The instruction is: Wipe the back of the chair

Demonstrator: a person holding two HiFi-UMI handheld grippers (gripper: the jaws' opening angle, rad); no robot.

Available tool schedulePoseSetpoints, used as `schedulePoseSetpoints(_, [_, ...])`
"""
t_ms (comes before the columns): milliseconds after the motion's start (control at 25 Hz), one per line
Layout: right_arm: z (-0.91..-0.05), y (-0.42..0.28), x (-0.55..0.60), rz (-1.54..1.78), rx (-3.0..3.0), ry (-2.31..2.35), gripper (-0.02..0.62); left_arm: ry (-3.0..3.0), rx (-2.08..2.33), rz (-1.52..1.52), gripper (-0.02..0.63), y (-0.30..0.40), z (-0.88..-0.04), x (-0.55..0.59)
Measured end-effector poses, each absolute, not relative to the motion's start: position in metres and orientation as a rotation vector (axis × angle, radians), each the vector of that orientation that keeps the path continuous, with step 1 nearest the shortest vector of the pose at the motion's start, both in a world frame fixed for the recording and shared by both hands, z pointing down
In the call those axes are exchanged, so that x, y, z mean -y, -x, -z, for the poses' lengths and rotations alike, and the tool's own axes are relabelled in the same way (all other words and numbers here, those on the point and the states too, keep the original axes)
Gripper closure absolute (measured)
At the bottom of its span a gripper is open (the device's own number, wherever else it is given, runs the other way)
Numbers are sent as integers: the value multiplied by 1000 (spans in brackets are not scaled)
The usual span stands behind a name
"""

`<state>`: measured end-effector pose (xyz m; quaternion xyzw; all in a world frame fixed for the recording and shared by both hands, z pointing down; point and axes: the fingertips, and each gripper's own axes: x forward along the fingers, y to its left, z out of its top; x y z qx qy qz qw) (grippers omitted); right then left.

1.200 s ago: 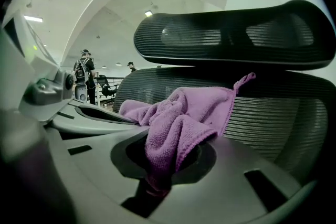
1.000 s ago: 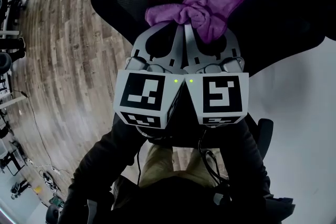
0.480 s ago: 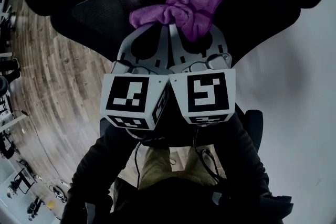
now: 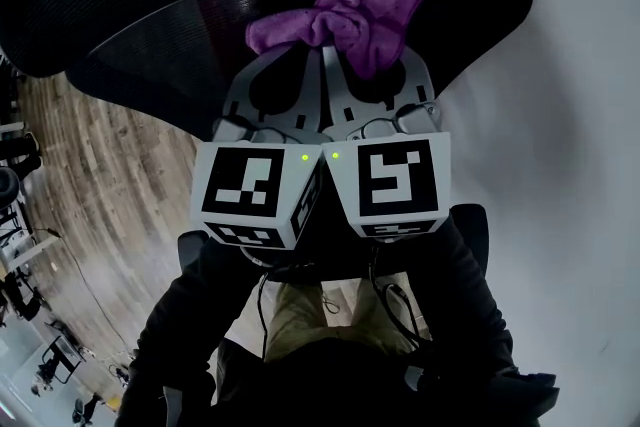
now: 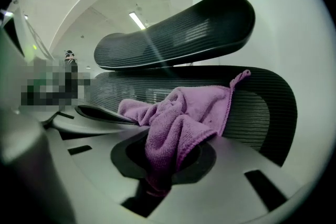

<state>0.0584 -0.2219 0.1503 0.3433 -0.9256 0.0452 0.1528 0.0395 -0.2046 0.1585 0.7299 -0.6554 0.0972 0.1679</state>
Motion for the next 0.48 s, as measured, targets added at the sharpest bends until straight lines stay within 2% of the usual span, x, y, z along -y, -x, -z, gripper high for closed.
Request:
schedulePoseSetpoints(160, [-138, -107, 250, -129, 2646, -1022, 531, -2104, 1840, -276, 606, -88, -147, 234])
schedulePoseSetpoints(480, [-145, -120, 246, -129, 2622, -1078, 531, -2145, 1795, -269, 606, -100, -153, 230])
